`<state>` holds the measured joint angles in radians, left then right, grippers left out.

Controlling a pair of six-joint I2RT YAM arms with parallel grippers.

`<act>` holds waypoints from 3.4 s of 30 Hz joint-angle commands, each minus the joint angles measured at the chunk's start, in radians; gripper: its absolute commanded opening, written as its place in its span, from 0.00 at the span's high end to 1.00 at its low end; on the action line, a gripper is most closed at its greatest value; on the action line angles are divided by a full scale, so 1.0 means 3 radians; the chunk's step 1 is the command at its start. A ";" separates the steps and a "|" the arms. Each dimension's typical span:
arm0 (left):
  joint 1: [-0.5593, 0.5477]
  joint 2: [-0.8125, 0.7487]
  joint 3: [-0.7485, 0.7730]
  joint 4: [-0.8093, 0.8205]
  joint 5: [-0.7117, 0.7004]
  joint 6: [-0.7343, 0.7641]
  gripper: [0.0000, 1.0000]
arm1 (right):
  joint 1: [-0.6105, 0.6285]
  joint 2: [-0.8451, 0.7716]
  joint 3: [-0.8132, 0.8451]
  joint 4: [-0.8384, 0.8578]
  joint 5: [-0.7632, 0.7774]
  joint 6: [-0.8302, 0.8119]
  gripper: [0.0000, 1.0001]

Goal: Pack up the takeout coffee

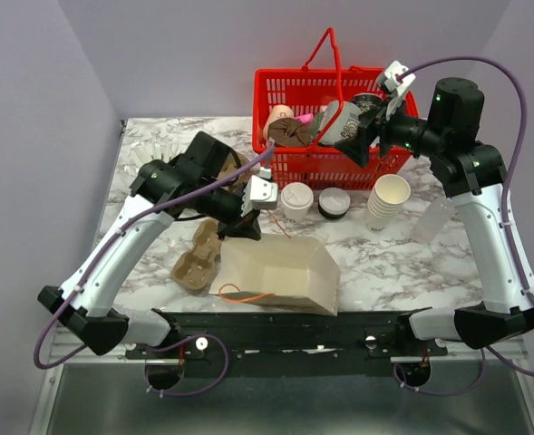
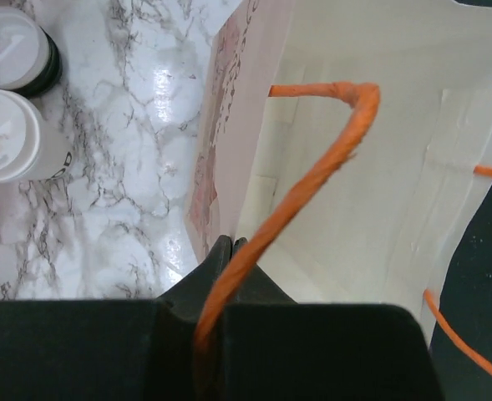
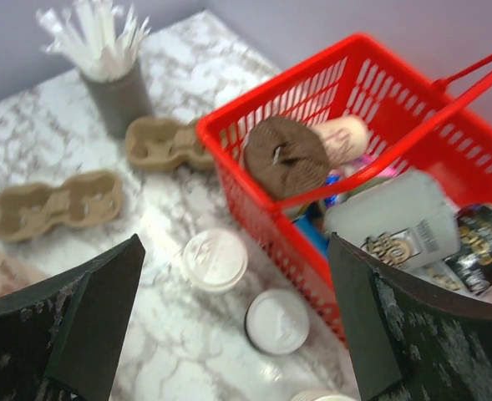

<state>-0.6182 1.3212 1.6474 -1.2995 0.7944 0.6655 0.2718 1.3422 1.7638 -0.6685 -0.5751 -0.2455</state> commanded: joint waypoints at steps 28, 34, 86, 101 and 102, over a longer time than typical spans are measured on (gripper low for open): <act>-0.0051 0.0337 0.0583 0.0829 -0.0438 -0.0066 0.16 | 0.0076 0.0506 0.0343 -0.1928 -0.0962 -0.1319 0.00; 0.0097 -0.0093 0.0221 0.0737 -0.0935 -0.0331 0.12 | 0.0081 0.0629 0.0380 -0.2260 -0.0998 -0.1748 0.00; 0.1145 -0.0606 -0.1851 0.0482 -0.1799 -0.0183 0.13 | 0.0429 0.0737 0.0048 -0.2757 -0.0568 -0.2342 0.99; 0.1150 -0.0145 -0.2117 0.1013 -0.2208 -0.1155 0.19 | 0.0429 0.0465 -0.0408 -0.2389 -0.0272 -0.1907 1.00; 0.1140 -0.0119 -0.2106 0.1023 -0.2193 -0.1160 0.19 | 0.0429 0.0455 -0.0403 -0.2374 -0.0256 -0.1897 0.99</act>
<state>-0.2806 1.2610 1.0004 -1.0435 0.1783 0.3775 0.3946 1.4826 1.6573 -1.3323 -0.7193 -0.8478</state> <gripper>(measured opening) 0.810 0.019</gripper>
